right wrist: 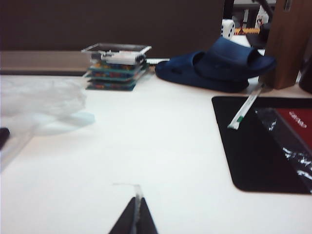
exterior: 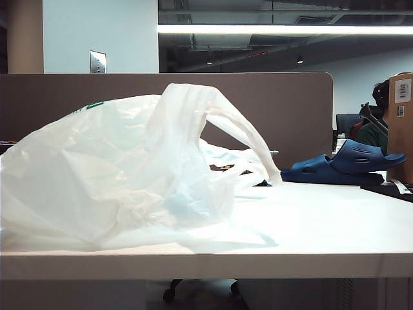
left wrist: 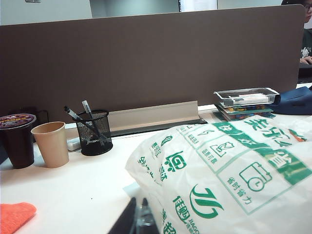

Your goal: Put the power bank into the bag.

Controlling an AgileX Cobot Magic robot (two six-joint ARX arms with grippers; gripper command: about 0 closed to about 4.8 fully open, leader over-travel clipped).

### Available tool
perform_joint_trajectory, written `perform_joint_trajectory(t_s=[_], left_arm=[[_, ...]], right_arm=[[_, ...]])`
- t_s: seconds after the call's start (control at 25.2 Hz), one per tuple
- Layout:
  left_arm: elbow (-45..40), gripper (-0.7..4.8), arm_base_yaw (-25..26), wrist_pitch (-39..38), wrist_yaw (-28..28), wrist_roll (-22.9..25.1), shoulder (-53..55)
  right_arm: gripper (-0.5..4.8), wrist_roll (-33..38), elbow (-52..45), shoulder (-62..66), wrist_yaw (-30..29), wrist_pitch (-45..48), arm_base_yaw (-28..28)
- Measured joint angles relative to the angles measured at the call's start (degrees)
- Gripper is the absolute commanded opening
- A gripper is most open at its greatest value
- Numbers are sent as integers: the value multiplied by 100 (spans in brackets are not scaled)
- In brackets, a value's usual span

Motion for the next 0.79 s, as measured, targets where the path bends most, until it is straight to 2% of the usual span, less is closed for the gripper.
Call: perform_joint_trajectory(t_s=[0.44,0.79], left_arm=[[-2,-5,0,-350,0,0,2],[-2,-5,0,-350,0,0,2]], right_arm=[[-5,-149,-103,0,9,72,0],[-5,-151,-103,0,9,61,0]])
